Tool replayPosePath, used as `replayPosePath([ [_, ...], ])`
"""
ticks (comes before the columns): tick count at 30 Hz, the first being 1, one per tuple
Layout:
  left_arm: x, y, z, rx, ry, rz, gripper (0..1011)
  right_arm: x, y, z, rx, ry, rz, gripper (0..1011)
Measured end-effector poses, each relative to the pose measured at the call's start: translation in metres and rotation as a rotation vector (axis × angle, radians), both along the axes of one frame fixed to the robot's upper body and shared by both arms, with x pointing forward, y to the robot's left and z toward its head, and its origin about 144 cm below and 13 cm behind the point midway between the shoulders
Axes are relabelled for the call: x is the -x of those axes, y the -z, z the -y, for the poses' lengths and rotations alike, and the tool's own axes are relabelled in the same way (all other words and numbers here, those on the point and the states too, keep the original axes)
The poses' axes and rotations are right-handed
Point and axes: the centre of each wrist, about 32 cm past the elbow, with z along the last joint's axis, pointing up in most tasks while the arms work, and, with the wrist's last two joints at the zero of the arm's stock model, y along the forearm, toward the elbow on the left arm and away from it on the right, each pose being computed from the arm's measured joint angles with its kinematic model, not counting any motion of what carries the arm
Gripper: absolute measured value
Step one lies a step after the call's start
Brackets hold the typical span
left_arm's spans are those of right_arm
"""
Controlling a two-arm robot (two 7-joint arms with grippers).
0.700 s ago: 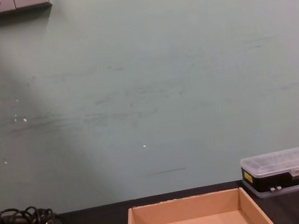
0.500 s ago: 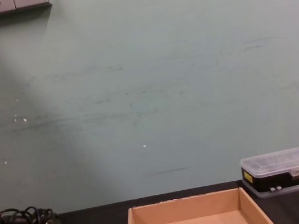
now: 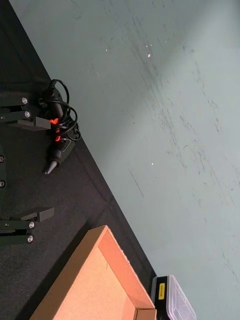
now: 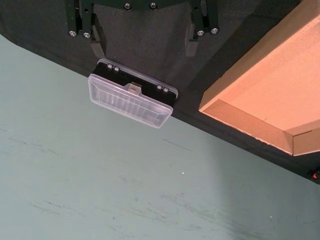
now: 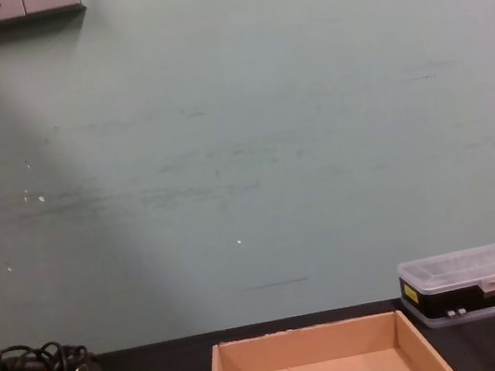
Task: Use one hand to pick up the angle iron from the table and place it into the box.
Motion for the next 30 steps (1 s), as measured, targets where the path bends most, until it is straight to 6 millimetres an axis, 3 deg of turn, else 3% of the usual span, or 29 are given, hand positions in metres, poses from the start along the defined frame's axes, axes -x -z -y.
replayPosePath([
  [30,0.0,0.0,0.0,0.0,0.0,0.0,1000,0.0,0.0,0.0,0.0,0.0,0.0,1003],
])
